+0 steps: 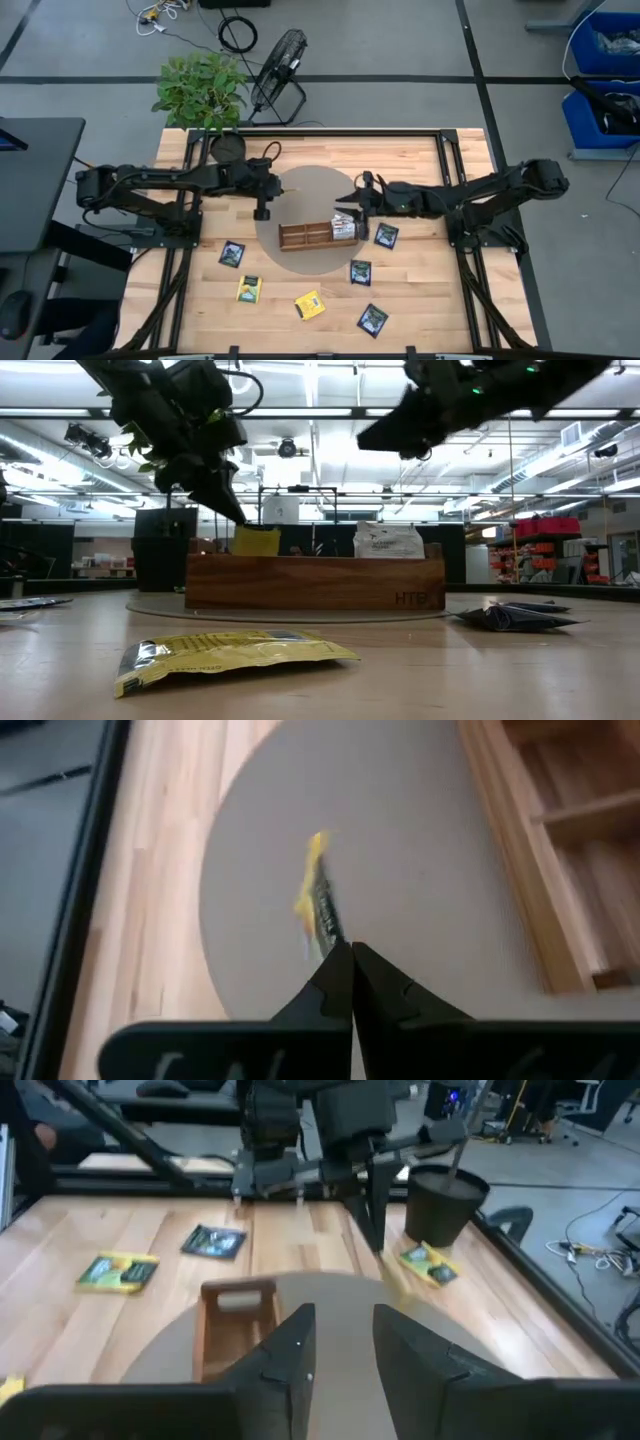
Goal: Pick & Place Tea
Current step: Put the yellow tea bag into the middle section of the wooden organizer
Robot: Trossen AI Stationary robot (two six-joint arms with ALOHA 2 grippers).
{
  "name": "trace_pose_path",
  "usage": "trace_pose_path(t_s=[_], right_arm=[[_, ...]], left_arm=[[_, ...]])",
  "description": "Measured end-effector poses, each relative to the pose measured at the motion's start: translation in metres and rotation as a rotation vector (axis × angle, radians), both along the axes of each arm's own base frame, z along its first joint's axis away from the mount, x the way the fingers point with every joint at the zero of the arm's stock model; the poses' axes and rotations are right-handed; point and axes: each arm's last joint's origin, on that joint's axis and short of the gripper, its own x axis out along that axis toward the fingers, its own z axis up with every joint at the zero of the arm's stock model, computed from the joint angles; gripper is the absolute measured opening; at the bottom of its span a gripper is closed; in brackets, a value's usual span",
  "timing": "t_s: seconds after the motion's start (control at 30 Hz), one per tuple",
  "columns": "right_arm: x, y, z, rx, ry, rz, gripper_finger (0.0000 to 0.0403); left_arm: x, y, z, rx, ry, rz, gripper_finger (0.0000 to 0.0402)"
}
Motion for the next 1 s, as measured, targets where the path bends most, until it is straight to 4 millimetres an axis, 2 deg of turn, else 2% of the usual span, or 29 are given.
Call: trace_pose_path(t_s=[0.13, 0.37, 0.5, 0.87, 1.0], right_arm=[[0.016, -0.009, 0.009, -0.004, 0.011, 0.017, 0.0144], [0.045, -0.019, 0.000, -0.060, 0.122, 0.035, 0.0199], [0.055, -0.023, 0.001, -0.088, 0.102, 0.036, 0.0200], [0.077, -0.045, -0.007, -0.067, 0.179, 0.044, 0.0199], [0.080, -0.052, -0.006, -0.074, 0.171, 0.035, 0.0196]], left_arm=[[0.006, 0.000, 0.011, 0.013, -0.035, -0.009, 0.0000], [0.010, -0.001, 0.020, 0.032, -0.057, -0.032, 0.0000], [0.010, -0.002, 0.021, 0.031, -0.062, -0.037, 0.0000], [0.013, -0.003, 0.024, 0.034, -0.095, -0.050, 0.0000], [0.013, -0.006, 0.024, 0.023, -0.099, -0.067, 0.0000]])
